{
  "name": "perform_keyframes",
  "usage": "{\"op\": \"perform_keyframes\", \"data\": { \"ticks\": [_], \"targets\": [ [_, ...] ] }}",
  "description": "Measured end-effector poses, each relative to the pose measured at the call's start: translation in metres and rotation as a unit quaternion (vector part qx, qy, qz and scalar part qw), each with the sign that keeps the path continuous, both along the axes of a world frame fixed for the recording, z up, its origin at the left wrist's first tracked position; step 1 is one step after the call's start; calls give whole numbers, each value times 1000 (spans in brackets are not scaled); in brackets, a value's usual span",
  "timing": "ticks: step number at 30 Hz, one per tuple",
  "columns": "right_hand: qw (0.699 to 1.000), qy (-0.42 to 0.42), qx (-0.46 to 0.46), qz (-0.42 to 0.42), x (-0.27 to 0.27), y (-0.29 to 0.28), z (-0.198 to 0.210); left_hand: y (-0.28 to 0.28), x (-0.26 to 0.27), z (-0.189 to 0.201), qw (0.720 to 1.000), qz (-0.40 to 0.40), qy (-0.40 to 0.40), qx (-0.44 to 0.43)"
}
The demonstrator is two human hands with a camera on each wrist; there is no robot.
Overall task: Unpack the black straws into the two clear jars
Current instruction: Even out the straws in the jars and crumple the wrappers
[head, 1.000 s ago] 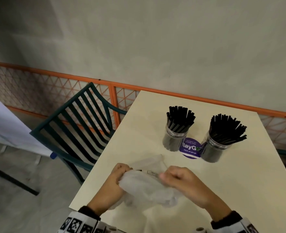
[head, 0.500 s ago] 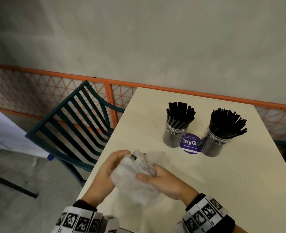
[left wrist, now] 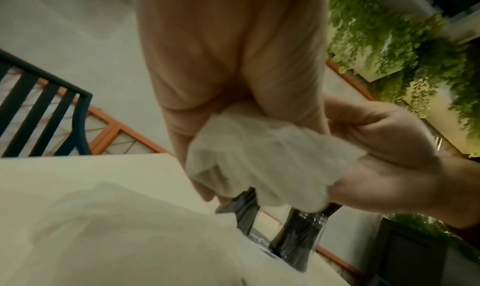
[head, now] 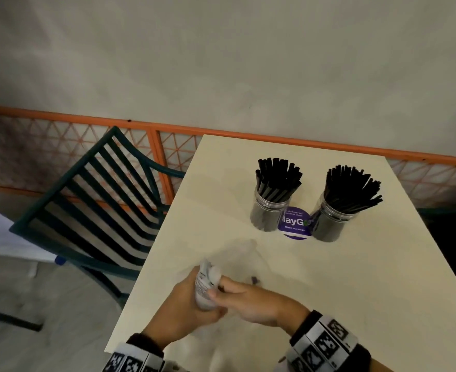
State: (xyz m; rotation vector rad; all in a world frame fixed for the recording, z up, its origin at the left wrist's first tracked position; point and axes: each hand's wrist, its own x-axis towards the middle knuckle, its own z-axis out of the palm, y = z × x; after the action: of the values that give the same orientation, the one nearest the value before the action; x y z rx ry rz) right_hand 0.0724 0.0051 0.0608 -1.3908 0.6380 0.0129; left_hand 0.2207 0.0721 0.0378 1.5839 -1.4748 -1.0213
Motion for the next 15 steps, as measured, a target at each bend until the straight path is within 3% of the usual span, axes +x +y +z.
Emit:
{"op": "perform_keyframes", "data": {
  "ticks": [3, 6, 8, 10, 12, 13, 15],
  "targets": [
    [999, 15, -27, 15, -6, -6, -10, 4, 8, -14, 999, 24, -17, 41],
    [985, 58, -112, -114, -11, -24, -34, 5, 23, -25, 989, 98, 6, 113],
    [938, 152, -204, -234, -22, -45, -56, 7, 40, -34, 970, 182, 40, 154],
    [885, 285, -244, -275, -34, -62, -74, 7, 54, -45, 954, 203, 88, 200],
    [864, 385, -225, -235, -42, -70, -85, 7, 57, -50, 941, 178, 136, 254],
    [871, 393, -193, -224, -44, -73, -89, 6, 55, -53, 934, 164, 168, 270],
    [901, 325, -83, -275, -43, -71, -88, 1, 50, -56, 920, 154, 230, 277]
  ]
}}
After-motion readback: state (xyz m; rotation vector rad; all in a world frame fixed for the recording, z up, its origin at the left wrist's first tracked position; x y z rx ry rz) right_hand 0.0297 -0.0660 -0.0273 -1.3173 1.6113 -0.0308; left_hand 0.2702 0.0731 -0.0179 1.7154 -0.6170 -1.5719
